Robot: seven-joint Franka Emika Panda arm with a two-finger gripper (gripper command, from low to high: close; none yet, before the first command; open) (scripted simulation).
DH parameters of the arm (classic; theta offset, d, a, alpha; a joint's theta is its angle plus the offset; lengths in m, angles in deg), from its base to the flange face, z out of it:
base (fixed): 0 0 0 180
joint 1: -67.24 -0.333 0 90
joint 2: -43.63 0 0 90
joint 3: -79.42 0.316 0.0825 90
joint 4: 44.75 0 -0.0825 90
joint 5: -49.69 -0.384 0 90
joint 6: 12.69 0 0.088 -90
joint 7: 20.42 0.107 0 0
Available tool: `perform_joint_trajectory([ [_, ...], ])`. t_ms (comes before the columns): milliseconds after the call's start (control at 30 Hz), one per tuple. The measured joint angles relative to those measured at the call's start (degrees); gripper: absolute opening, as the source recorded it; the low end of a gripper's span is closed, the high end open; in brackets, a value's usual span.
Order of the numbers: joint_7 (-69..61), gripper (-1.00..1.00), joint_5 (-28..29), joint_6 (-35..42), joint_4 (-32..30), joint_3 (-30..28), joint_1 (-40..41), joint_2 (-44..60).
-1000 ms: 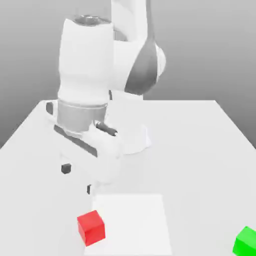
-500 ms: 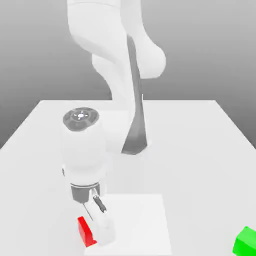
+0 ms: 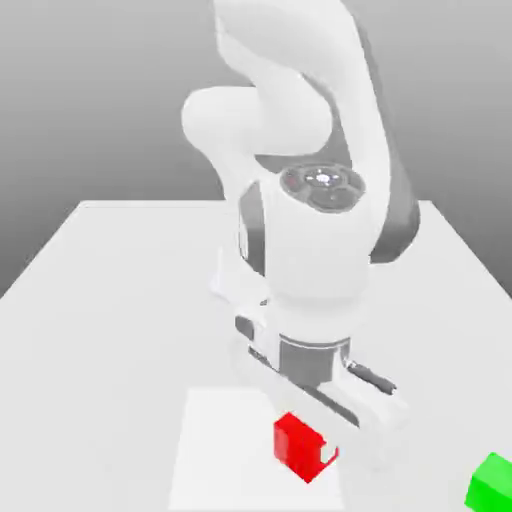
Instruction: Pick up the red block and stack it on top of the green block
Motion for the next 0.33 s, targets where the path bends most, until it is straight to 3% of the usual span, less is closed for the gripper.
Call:
perform_joint_trajectory([
  [167,6.92,-1.0,5.93,-0.22,7.83,1.87,-10.92,8.14],
  [200,8.16,1.0,7.4,-1.23,9.02,1.29,-12.73,10.46],
  [333,8.16,1.0,7.4,-1.23,9.02,1.29,-12.73,10.46],
])
